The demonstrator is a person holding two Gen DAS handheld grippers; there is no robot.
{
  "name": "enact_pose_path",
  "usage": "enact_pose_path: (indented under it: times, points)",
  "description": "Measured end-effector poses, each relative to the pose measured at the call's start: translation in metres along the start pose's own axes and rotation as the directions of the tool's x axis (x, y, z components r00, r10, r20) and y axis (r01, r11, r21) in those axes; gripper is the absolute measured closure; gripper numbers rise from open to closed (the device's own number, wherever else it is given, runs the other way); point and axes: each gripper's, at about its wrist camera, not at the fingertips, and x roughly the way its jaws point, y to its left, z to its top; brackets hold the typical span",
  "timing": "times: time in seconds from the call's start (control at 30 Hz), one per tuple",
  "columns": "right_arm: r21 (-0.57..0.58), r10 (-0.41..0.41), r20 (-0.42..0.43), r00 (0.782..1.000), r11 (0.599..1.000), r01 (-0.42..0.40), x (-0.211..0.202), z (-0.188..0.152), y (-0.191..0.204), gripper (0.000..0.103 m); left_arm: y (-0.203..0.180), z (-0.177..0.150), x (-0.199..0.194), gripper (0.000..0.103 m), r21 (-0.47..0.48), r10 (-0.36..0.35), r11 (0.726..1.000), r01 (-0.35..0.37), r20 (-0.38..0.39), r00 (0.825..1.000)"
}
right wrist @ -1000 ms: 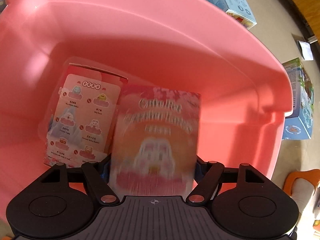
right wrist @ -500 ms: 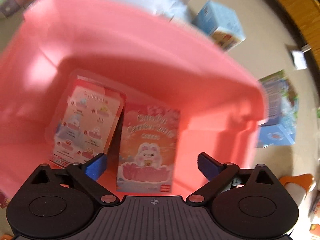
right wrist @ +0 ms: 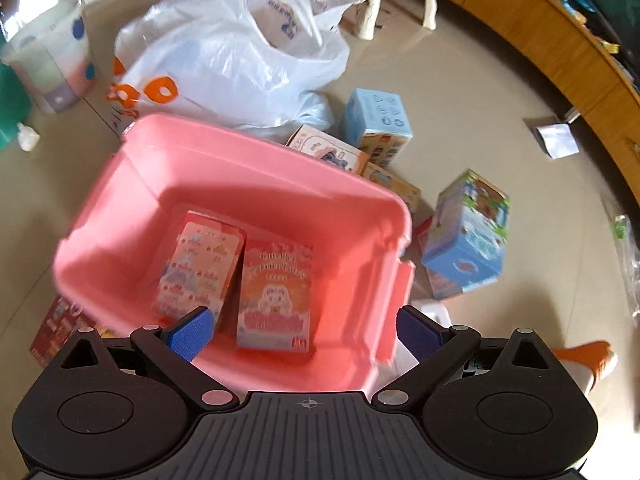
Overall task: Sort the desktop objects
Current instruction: 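Lower the Cute Pet box into the bin beside the other box and open the right tool, then lower the left tool onto the maroon box and close it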
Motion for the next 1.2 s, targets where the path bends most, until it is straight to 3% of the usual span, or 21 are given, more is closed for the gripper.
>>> enact_pose_path:
  times: [0.1, 0.33, 0.4, 0.5, 0.6, 0.73, 0.87, 1.0, 1.2]
  points:
    - [0.027, 0.012, 0.035, 0.999, 1.0, -0.012, -0.021, -0.027, -0.003, 0.006, -0.008, -0.002, -0.006, 0.006, 0.044, -0.003, 0.999, 0.001, 0.037, 0.999]
    - [0.057, 0.039, 0.185, 0.982, 0.997, -0.05, -0.068, -0.104, 0.003, 0.005, -0.003, -0.001, -0.022, 0.006, 0.011, -0.064, 0.998, 0.064, 0.148, 0.987]
    - [0.083, 0.044, 0.213, 0.976, 0.995, -0.063, -0.076, -0.124, 0.003, 0.0, 0.001, -0.003, -0.023, 0.006, -0.037, -0.062, 0.997, 0.069, 0.168, 0.984]
    - [0.103, 0.046, 0.253, 0.966, 0.992, -0.074, -0.083, -0.151, 0.004, 0.0, 0.01, -0.006, -0.02, 0.006, -0.11, -0.089, 0.988, 0.109, 0.173, 0.981]
    - [0.107, 0.061, 0.253, 0.965, 0.99, -0.091, -0.081, -0.171, 0.006, 0.0, 0.02, -0.009, -0.012, 0.006, -0.182, -0.124, 0.972, 0.15, 0.148, 0.981]
    - [0.124, 0.066, 0.218, 0.974, 0.988, -0.095, -0.07, -0.191, 0.004, 0.0, 0.033, -0.018, -0.003, 0.006, -0.208, -0.181, 0.954, 0.216, 0.177, 0.967]
    - [0.176, 0.063, 0.17, 0.983, 0.98, -0.093, -0.056, -0.206, -0.004, 0.0, 0.04, -0.027, 0.0, 0.006, -0.204, -0.105, 0.966, 0.156, 0.242, 0.965]
    - [0.23, 0.085, 0.148, 0.985, 0.966, -0.118, -0.045, -0.22, -0.014, 0.0, 0.034, -0.034, 0.003, 0.006, -0.11, -0.011, 0.993, 0.049, 0.323, 0.946]
    - [0.23, 0.086, 0.119, 0.989, 0.967, -0.112, -0.033, -0.238, -0.018, 0.0, 0.021, -0.042, 0.018, 0.006, 0.065, -0.008, 0.998, -0.015, 0.339, 0.941]
